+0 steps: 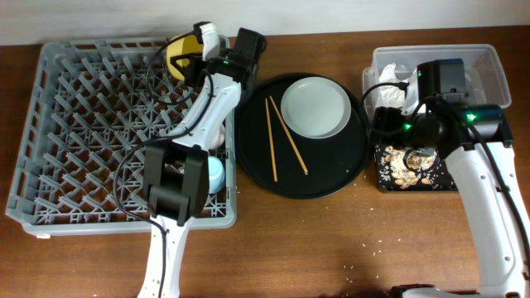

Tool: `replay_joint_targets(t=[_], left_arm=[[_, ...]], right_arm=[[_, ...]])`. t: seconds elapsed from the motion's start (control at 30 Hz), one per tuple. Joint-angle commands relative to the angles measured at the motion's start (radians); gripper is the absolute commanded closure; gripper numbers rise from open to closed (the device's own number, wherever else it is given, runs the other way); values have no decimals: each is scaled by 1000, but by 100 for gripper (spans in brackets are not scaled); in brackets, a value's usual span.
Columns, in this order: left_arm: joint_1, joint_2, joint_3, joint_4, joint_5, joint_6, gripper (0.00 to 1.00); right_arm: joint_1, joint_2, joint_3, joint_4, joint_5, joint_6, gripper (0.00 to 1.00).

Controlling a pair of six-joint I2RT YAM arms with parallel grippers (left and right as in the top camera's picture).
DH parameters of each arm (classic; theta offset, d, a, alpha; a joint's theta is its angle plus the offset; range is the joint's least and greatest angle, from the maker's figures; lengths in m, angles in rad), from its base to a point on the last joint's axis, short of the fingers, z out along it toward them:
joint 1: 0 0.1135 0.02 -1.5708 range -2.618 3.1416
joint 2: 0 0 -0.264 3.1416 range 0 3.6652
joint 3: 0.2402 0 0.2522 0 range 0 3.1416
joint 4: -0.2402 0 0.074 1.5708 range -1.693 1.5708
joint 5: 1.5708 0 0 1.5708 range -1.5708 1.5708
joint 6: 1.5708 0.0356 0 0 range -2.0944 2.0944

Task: Sort waste into correct bins and load items into the dishwasher rack
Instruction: 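Carry the yellow bowl to the rack's back row and release it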

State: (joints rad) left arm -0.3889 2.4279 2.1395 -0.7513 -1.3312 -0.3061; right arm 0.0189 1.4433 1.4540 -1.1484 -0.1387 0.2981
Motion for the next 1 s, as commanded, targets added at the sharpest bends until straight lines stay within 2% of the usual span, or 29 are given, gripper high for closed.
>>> replay_joint_targets(t=[0.0,0.13,0.27,0.37,0.97], left_arm=[[-26,13,2,-12,80,9,100],[-28,13,2,-14,42,17,100],[-29,13,2,12,-236,17,100],[-35,13,3,10,-237,87,100],[-20,77,2,63,-237,121,100]], right_arm=[[-7,7,10,-1,17,-6,27],[-7,7,10,-1,17,-6,27],[-7,7,10,-1,17,-6,27],[-7,7,10,-1,17,-6,27],[-7,7,10,-1,20,-29,27]])
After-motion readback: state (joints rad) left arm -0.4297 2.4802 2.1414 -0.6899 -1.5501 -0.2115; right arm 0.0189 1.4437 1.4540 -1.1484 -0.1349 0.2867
